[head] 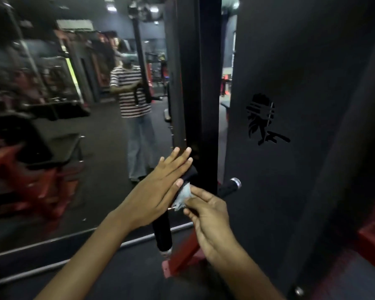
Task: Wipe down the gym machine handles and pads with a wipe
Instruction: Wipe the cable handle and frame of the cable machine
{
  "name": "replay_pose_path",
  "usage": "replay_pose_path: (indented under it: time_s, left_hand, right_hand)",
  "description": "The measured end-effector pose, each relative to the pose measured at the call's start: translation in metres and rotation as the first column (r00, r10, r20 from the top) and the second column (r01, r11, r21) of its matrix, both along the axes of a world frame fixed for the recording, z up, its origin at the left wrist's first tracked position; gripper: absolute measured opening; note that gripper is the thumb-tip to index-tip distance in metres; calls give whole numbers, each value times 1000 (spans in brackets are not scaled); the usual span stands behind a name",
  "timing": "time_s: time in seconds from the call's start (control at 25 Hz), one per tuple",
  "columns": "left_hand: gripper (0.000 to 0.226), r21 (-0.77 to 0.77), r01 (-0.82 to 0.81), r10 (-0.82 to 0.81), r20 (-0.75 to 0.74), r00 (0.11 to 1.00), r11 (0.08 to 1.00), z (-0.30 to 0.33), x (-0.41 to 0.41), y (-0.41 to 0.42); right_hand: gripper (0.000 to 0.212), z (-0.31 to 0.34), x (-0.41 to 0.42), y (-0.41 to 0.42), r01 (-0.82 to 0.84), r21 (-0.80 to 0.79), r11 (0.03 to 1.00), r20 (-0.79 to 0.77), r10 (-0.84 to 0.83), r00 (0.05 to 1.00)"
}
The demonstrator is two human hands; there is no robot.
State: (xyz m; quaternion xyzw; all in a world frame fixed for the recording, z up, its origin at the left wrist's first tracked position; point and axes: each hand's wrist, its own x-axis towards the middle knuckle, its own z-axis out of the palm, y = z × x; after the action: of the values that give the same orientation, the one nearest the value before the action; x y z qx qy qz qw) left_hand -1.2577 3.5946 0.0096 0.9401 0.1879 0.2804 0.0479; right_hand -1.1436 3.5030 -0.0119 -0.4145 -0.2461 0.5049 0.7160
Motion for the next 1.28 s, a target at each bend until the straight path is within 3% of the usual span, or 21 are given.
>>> replay_pose_path:
  time_s: [0.12,0.24,0.32,0.52,0.68,0.76,0.8,0.92,0.96,1.0,1.04,1.12,1.28]
  left_hand:
    - [47,-159,-58,65,36,997,986,-2,2,-10]
    - [48,-211,-111,110,-17,994,971,2,1,-12]
    - [48,-228,-136,133,-29,991,964,3,1,-14]
    - [48,-200,-204,201,-37,979,958,1,1,-15]
    - [48,-173,-259,257,-35,966,950,1,4,-19]
    - [52,-84,-349,344,-74,936,933,-1,6,-24]
    - [55,-16,-410,407,-84,910,912,-3,8,-27]
    - [60,155,-487,495,-12,869,860,-3,21,-36]
    - [63,191,-484,487,32,873,854,-2,28,-37]
    - [68,228,-483,481,69,874,845,-1,37,-38]
    - [72,278,-491,486,94,869,825,-1,46,-38]
    - [78,375,-542,546,106,831,752,-1,61,-36]
    - [79,538,-619,689,93,718,573,-7,70,-34]
  right_hand:
    - [32,-18,-12,-3,-14,44,999,432,-6,902]
    - [23,-36,-19,-3,73,224,972,749,-219,625]
    - [22,-50,-23,-1,62,330,942,833,-322,451]
    - [37,-82,-25,-2,8,310,951,894,-294,337]
    - [41,-114,-12,-3,-138,86,987,967,-49,249]
    - [28,-128,5,-8,-164,-12,986,977,47,208]
    - [22,-130,15,-11,-140,-6,990,972,39,232]
    - [20,-102,54,-21,67,135,989,849,-150,506]
    - [16,-88,72,-19,168,178,970,791,-242,562]
    - [15,-74,93,-16,251,233,940,757,-337,559]
    - [19,-63,112,-9,315,301,900,759,-426,493]
    - [34,-59,140,15,281,420,863,812,-495,308]
    - [52,-84,135,53,-146,428,892,902,-431,6]
